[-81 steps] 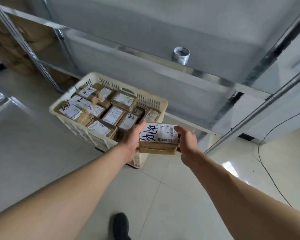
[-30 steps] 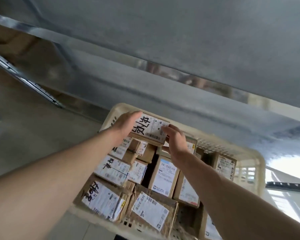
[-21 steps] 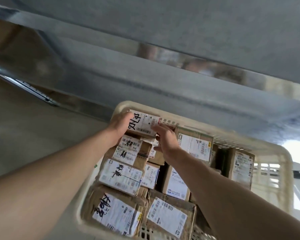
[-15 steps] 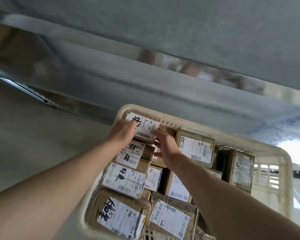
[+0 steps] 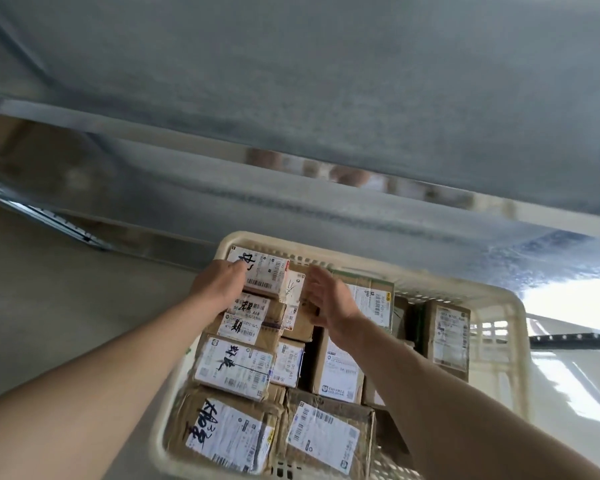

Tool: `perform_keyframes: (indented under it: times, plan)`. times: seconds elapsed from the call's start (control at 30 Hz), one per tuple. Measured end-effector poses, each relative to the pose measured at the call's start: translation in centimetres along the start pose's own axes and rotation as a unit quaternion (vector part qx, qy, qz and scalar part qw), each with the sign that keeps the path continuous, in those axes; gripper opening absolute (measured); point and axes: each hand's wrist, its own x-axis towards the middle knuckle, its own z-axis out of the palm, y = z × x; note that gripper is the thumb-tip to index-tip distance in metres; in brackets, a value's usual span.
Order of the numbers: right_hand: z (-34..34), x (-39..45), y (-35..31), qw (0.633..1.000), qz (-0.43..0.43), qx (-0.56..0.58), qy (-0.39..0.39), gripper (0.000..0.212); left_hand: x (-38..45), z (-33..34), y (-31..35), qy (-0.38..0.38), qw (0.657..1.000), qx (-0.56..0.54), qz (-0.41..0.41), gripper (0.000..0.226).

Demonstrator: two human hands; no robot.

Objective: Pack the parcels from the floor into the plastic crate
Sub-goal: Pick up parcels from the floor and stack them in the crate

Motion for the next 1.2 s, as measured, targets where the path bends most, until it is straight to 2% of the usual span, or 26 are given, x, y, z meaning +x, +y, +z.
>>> perform_keyframes:
  times: [0.1,0.2,0.27,0.33,0.4,0.5,0.57,0.67,0.7,0.8,0.83,0.97,1.13,1.2]
  plan:
    - [-3.3,-3.4,-0.2,0.999,-0.015,0.04,0.016,0.032,-2.6,0.8,2.1,-0.037,0.996,-0.077,0.016,0.042]
    - [-7.3,-6.8,0.6,0.995,-0.049,0.078,0.037,0.053,-6.3,2.4,5.0,-0.082,0.991,-0.098,0.049,0.059]
    - [-10.3,-9.2,1.4,0.992,-0.068,0.093,0.048,0.058,-9.2,3.9,7.2,-0.083,0.989,-0.1,0.069,0.065]
    - [-13.1,-11.5,2.2,0.99,-0.084,0.098,0.062,0.057,-12.2,5.6,9.1,-0.075,0.987,-0.107,0.094,0.047]
    - [-16.2,-14.5,3.1,0.986,-0.097,0.108,0.077,0.047,-15.5,7.6,11.1,-0.067,0.984,-0.12,0.118,0.03]
    - [-21.4,-19.5,5.3,0.978,-0.121,0.133,0.102,0.046,-21.7,11.0,14.4,-0.088,0.974,-0.158,0.134,0.03]
    - [-25.1,-23.2,6.9,0.972,-0.135,0.144,0.127,0.047,-26.1,13.5,16.5,-0.107,0.968,-0.177,0.14,0.038]
    - [-30.6,-29.5,9.5,0.96,-0.15,0.17,0.165,0.025,-32.3,17.6,19.6,-0.151,0.957,-0.192,0.158,0.038]
    - [-32.3,-31.7,10.3,0.955,-0.156,0.175,0.18,0.024,-34.2,19.0,20.6,-0.16,0.954,-0.189,0.166,0.038]
    - [-37.5,-37.0,12.9,0.94,-0.175,0.195,0.218,0.047,-39.7,22.8,24.3,-0.187,0.945,-0.179,0.199,0.044]
    - [-39.2,-38.7,13.6,0.935,-0.177,0.203,0.231,0.048,-41.4,24.0,25.7,-0.193,0.942,-0.176,0.209,0.042]
    - [-45.8,-44.0,15.8,0.913,-0.182,0.23,0.284,0.017,-48.0,28.6,30.7,-0.234,0.924,-0.167,0.251,0.038]
    - [-52.9,-48.9,17.8,0.885,-0.179,0.261,0.343,0.01,-54.4,34.2,35.9,-0.31,0.896,-0.126,0.291,0.055]
    - [-55.6,-50.5,18.5,0.869,-0.178,0.272,0.373,0.009,-55.6,36.6,37.8,-0.329,0.887,-0.12,0.301,0.051]
